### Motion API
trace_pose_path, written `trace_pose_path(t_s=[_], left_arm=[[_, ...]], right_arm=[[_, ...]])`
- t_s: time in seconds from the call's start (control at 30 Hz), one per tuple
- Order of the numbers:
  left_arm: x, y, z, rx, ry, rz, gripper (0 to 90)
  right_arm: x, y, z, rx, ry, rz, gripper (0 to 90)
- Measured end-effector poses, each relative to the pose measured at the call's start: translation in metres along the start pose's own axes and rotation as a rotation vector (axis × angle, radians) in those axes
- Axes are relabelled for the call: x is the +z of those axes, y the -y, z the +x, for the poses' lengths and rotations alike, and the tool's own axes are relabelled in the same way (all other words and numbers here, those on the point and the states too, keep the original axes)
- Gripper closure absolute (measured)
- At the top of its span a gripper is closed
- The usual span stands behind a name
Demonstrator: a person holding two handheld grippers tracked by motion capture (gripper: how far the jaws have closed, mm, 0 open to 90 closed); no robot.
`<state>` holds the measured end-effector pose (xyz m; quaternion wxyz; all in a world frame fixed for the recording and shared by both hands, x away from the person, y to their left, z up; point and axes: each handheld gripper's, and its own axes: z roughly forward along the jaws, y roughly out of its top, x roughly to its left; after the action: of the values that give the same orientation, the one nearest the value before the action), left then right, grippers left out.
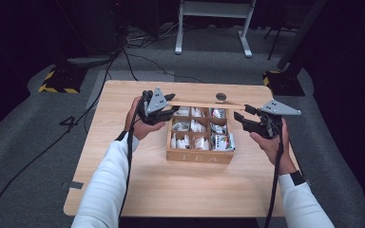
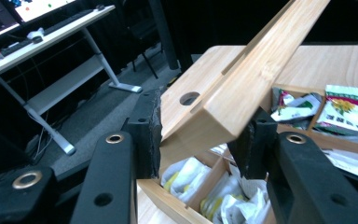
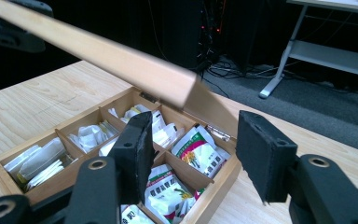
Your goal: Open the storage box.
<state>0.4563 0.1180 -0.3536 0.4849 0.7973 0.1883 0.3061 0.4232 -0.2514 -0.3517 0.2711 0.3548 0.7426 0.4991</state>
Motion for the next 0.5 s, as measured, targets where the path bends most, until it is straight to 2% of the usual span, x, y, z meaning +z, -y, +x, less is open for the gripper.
trace_pose_path(t_s=[0.2, 0.27, 0.37, 0.43, 0.5], left_arm=[[0.005, -0.007, 0.011, -0.041, -0.011, -0.015, 57.7], [0.006, -0.009, 0.013, -0.042, -0.016, -0.017, 57.6], [0.011, -0.012, 0.02, -0.08, -0.024, -0.035, 57.3], [0.012, -0.013, 0.022, -0.082, -0.027, -0.035, 57.1], [0.015, -0.015, 0.026, -0.107, -0.035, -0.044, 56.8]], right_arm=[[-0.001, 0.006, -0.004, 0.006, -0.004, 0.018, 44.6], [-0.001, 0.01, -0.006, 0.012, -0.008, 0.021, 43.8], [-0.001, 0.018, -0.008, 0.017, -0.012, 0.033, 43.1], [0.0, 0.021, -0.009, 0.017, -0.012, 0.04, 42.9], [0.002, 0.029, -0.011, 0.023, -0.013, 0.054, 42.5]])
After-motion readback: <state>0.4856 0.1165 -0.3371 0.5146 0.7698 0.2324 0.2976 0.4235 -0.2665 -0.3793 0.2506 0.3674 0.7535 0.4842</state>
